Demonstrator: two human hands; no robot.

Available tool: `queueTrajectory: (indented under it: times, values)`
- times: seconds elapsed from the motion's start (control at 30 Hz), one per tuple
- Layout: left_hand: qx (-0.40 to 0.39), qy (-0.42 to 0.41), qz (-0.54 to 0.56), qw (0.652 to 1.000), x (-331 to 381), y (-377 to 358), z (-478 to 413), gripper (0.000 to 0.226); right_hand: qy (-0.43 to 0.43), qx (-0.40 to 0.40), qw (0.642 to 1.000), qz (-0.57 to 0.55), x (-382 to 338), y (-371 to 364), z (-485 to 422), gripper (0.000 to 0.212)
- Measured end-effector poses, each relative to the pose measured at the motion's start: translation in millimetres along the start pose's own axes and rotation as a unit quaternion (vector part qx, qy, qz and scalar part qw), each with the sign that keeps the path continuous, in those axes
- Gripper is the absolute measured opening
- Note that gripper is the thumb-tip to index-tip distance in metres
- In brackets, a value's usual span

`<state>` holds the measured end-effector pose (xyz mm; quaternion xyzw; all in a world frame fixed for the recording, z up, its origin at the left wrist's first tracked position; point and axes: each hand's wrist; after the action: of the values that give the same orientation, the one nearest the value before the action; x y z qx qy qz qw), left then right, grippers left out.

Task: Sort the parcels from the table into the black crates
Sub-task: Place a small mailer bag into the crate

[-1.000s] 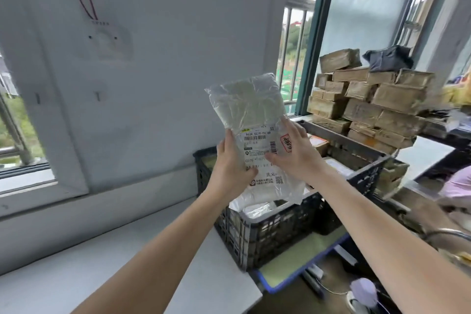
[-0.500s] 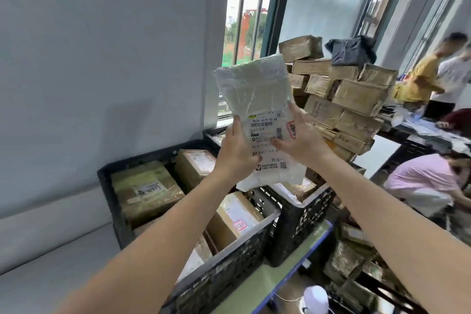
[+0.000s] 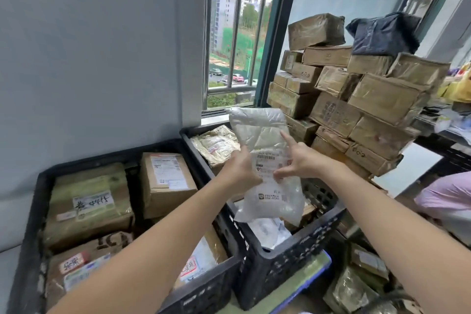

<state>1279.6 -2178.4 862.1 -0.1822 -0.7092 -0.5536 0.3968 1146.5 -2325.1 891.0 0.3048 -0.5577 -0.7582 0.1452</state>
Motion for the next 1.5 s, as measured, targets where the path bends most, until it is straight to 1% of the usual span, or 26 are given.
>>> queueTrajectory:
  times: [0.1, 0.17, 0.2, 0.27, 0.3, 0.37, 0.43, 0.5, 0.57, 0.6, 0.63, 0.7, 0.77, 0.83, 0.87, 0.9, 0.97, 1.03, 1.07, 1.13, 1.17, 1.23, 1.3, 1.33, 1.4, 1.5]
  values:
    - [-0.007, 0.056, -0.059, 0.997, -6, -24, -16, 0.102, 0.036, -0.092, 0.990, 0.097, 18, -12, -24, 0.127]
    - [-0.026, 0.091, -0.090, 0.991, -5, -35, -22, 0.110, 0.060, -0.135, 0.978, 0.148, 27, -19, -35, 0.120]
    - [-0.042, 0.100, -0.115, 0.987, -3, -40, -25, 0.108, 0.077, -0.158, 0.969, 0.171, 32, -22, -40, 0.110]
    - [-0.075, 0.094, -0.162, 0.979, -1, -51, -30, 0.086, 0.113, -0.205, 0.951, 0.200, 41, -28, -47, 0.085]
    - [-0.090, 0.086, -0.176, 0.976, 0, -56, -33, 0.074, 0.119, -0.220, 0.947, 0.203, 46, -31, -51, 0.079]
    - [-0.105, 0.079, -0.184, 0.974, 1, -66, -37, 0.067, 0.112, -0.238, 0.944, 0.201, 53, -34, -58, 0.077]
    - [-0.116, 0.088, -0.163, 0.976, 1, -72, -41, 0.071, 0.134, -0.203, 0.943, 0.229, 59, -35, -66, 0.072]
    - [-0.129, 0.098, -0.125, 0.979, -3, -73, -44, 0.075, 0.185, -0.093, 0.947, 0.245, 65, -32, -75, 0.065]
    - [-0.141, 0.102, -0.089, 0.981, -10, -72, -46, 0.075, 0.215, -0.012, 0.955, 0.203, 71, -31, -86, 0.070]
    - [-0.138, 0.098, -0.088, 0.982, -14, -73, -47, 0.073, 0.236, -0.013, 0.951, 0.198, 74, -33, -91, 0.075]
    - [-0.129, 0.090, -0.113, 0.981, -17, -75, -49, 0.070, 0.254, -0.045, 0.943, 0.210, 77, -35, -96, 0.078]
    - [-0.130, 0.075, -0.242, 0.959, -24, -84, -50, 0.064, 0.252, -0.130, 0.926, 0.248, 84, -46, -103, 0.081]
    - [-0.158, 0.057, -0.380, 0.910, -27, -97, -49, 0.056, 0.216, -0.190, 0.915, 0.282, 95, -60, -108, 0.084]
    - [-0.167, 0.046, -0.460, 0.871, -26, -107, -46, 0.039, 0.191, -0.219, 0.911, 0.294, 103, -71, -110, 0.089]
    - [-0.165, 0.053, -0.469, 0.866, -26, -111, -44, 0.037, 0.187, -0.225, 0.909, 0.298, 104, -74, -112, 0.091]
    - [-0.170, 0.067, -0.461, 0.868, -29, -114, -42, 0.052, 0.184, -0.228, 0.906, 0.305, 103, -76, -114, 0.093]
    - [-0.244, 0.102, -0.427, 0.865, -36, -123, -38, 0.095, 0.184, -0.236, 0.897, 0.327, 98, -77, -118, 0.096]
    - [-0.318, 0.101, -0.414, 0.847, -41, -132, -33, 0.117, 0.204, -0.208, 0.890, 0.352, 92, -77, -120, 0.095]
    - [-0.336, 0.090, -0.412, 0.842, -45, -135, -32, 0.122, 0.228, -0.168, 0.887, 0.364, 90, -77, -120, 0.094]
    - [-0.351, 0.075, -0.389, 0.848, -51, -136, -32, 0.125, 0.285, -0.095, 0.874, 0.381, 89, -79, -122, 0.103]
    - [-0.360, 0.074, -0.374, 0.852, -53, -135, -33, 0.126, 0.303, -0.092, 0.866, 0.387, 89, -80, -121, 0.110]
    - [-0.379, 0.064, -0.353, 0.853, -56, -132, -34, 0.125, 0.301, -0.128, 0.853, 0.406, 88, -80, -119, 0.118]
    - [-0.383, 0.047, -0.360, 0.850, -55, -133, -34, 0.119, 0.257, -0.161, 0.848, 0.434, 87, -82, -116, 0.116]
    - [-0.375, 0.058, -0.364, 0.851, -54, -134, -34, 0.118, 0.242, -0.167, 0.843, 0.450, 87, -85, -114, 0.114]
    - [-0.359, 0.125, -0.362, 0.851, -49, -137, -34, 0.125, 0.228, -0.170, 0.835, 0.472, 87, -89, -111, 0.118]
    - [-0.366, 0.186, -0.379, 0.830, -47, -151, -31, 0.130, 0.221, -0.204, 0.846, 0.440, 91, -94, -112, 0.126]
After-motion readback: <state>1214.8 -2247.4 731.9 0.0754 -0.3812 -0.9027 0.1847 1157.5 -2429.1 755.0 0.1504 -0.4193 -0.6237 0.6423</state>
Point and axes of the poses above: each hand's wrist, its own z-axis away from the middle knuckle, its own y-axis out of the back of the hand, x = y × z, and after that the axes turned 8 degrees about -y, right-handed
